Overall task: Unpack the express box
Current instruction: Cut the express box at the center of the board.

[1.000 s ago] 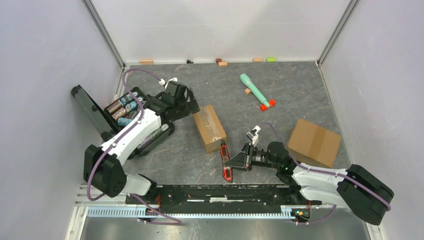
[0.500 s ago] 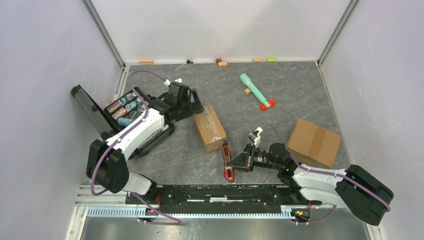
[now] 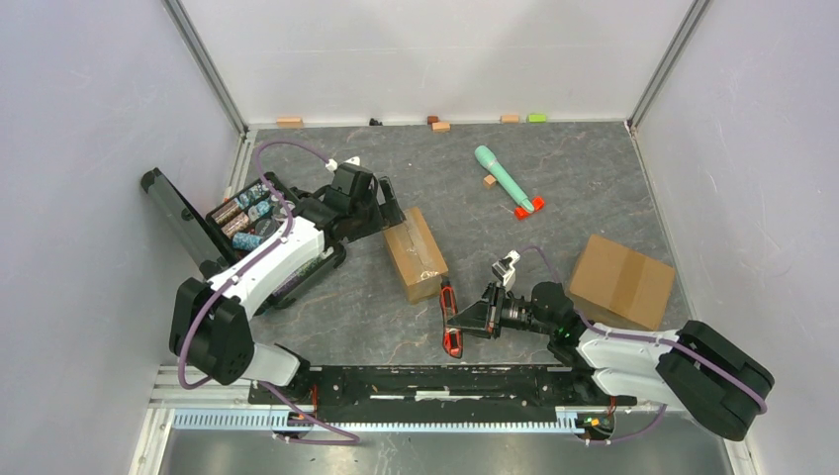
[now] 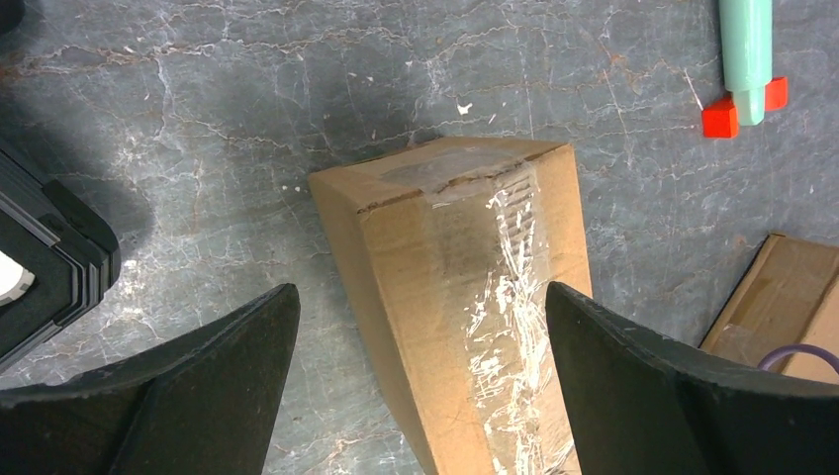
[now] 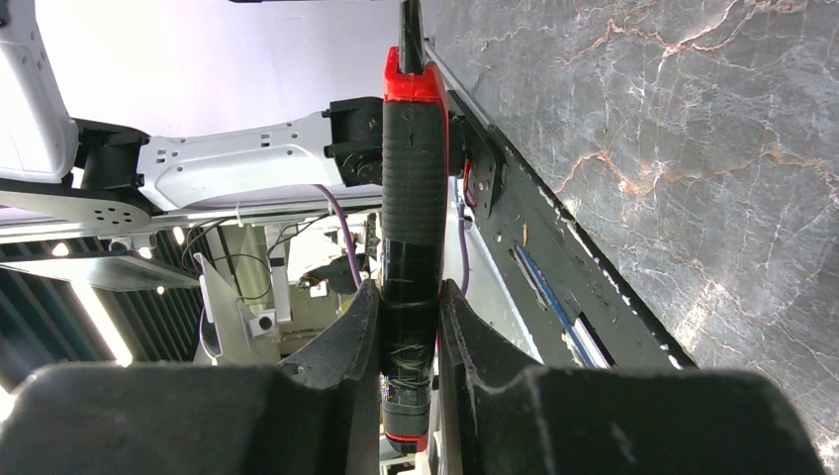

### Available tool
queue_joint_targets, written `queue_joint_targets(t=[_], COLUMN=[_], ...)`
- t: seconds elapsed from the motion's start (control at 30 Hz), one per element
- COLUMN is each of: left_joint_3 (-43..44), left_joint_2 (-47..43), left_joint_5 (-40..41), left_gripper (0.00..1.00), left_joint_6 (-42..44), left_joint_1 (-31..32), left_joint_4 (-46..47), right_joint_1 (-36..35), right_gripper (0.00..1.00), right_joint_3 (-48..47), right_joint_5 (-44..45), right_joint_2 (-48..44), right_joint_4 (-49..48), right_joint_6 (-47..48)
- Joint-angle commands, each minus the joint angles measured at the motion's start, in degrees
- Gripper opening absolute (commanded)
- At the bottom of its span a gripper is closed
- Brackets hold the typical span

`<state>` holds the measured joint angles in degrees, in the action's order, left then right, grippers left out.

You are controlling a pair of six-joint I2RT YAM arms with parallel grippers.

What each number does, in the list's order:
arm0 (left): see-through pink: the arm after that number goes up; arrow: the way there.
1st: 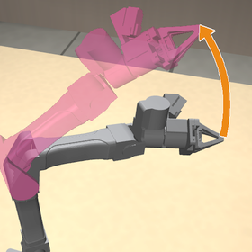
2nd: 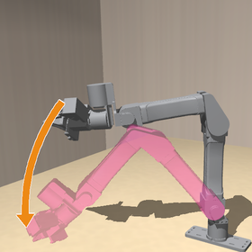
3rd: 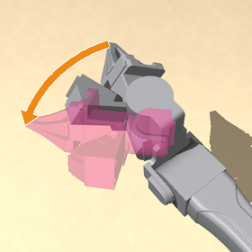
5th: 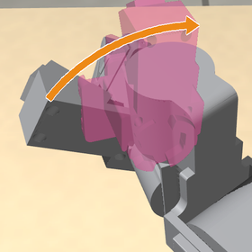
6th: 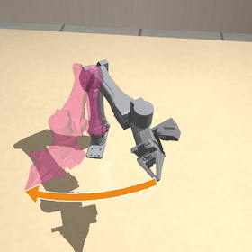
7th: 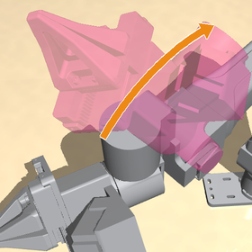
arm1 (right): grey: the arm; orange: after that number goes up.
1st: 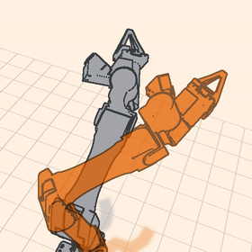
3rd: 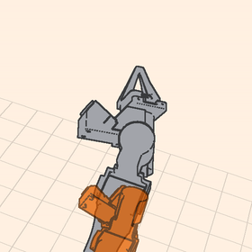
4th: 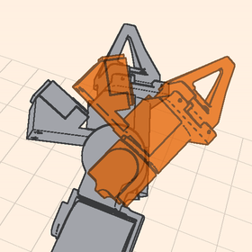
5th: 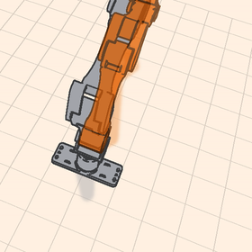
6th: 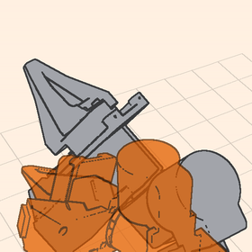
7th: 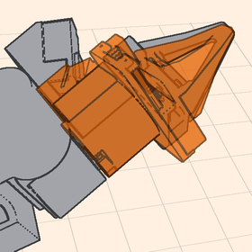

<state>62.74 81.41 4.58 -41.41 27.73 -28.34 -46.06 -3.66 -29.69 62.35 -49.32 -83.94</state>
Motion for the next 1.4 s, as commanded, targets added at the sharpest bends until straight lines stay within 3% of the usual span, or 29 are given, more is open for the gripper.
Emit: queue_joint_targets(t=[0.0,0.87,1.13,1.37], left_joint_3=[-1.2,-5.3,-7.4,-9.1], left_joint_2=[-2.7,-6.6,-8.1,-9.1], left_joint_5=[-1.3,-4.3,-5.9,-3.6], left_gripper=[1.0,1.0,1.0,1.0], left_joint_6=[0.2,-3.3,-7.5,-14.2], left_joint_1=[0.0,1.0,4.9,10.7], left_joint_4=[2.0,3.6,5.1,3.7], right_joint_1=[0.2,0.2,0.2,0.2], right_gripper=[0.0,0.0,0.0,0.0], right_joint_3=[-1.5,-2.8,-4.1,-4.8], right_joint_5=[-0.3,-1.1,-2.6,-6.5], right_joint_2=[0.4,2.9,6.0,10.2], right_joint_4=[-4.2,-5.9,-8.7,-16.8], right_joint_6=[-0.1,0.6,0.4,-2.5])
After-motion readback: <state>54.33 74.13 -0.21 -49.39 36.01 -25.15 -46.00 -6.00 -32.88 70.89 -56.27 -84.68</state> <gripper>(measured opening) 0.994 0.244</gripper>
